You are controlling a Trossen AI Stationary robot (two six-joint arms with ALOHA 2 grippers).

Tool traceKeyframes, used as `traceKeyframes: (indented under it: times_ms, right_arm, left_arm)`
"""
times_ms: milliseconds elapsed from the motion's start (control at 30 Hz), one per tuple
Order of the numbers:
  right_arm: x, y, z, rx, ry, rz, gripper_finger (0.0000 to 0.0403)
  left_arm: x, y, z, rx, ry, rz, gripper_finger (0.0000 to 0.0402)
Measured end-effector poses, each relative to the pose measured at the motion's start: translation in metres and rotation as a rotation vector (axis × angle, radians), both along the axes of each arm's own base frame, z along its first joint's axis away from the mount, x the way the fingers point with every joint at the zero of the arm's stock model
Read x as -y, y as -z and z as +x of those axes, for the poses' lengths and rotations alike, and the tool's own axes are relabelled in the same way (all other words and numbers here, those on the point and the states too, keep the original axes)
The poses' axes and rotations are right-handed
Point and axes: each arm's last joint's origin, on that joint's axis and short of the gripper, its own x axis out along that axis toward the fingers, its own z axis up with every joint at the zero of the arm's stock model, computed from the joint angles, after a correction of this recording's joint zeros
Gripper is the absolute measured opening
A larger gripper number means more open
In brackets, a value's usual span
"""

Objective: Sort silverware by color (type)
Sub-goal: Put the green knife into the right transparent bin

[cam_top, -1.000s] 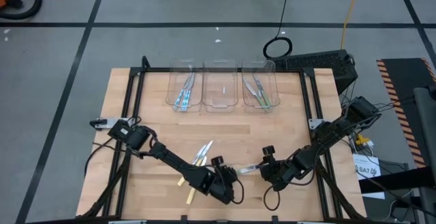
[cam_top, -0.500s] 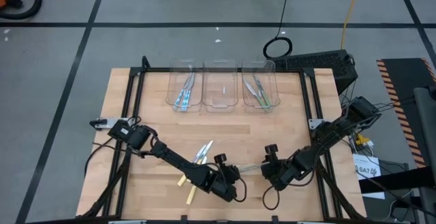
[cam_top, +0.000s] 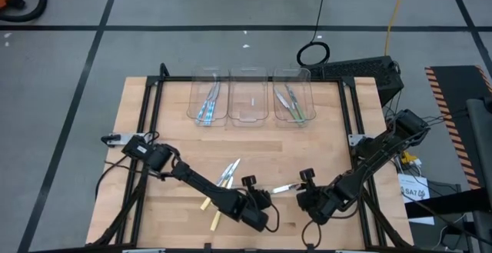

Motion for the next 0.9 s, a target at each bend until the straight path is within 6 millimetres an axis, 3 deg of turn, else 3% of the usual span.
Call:
traceKeyframes:
  times_ms: [167,500,733,900]
  right_arm:
    - [0.0,0.0,0.0,0.001,0.0,0.0,0.0173]
    - [-0.005,-0.003,0.005,0.058,-0.016,0.043,0.0173]
    - [0.0,-0.004,0.008,0.188,0.033,-0.105,0.0173]
    - [0.003,0.004,0.006,0.219,0.044,-0.11,0.0173]
  left_arm:
    - [0.008,-0.013,0.0,-0.025,0.012,0.004,0.0029]
    - [0.01,-0.015,-0.005,-0.036,-0.012,0.027,0.003]
    - [0.008,-0.017,-0.003,-0.024,-0.038,0.009,0.003]
    - [0.01,-0.017,-0.005,-0.03,-0.023,0.006,0.003]
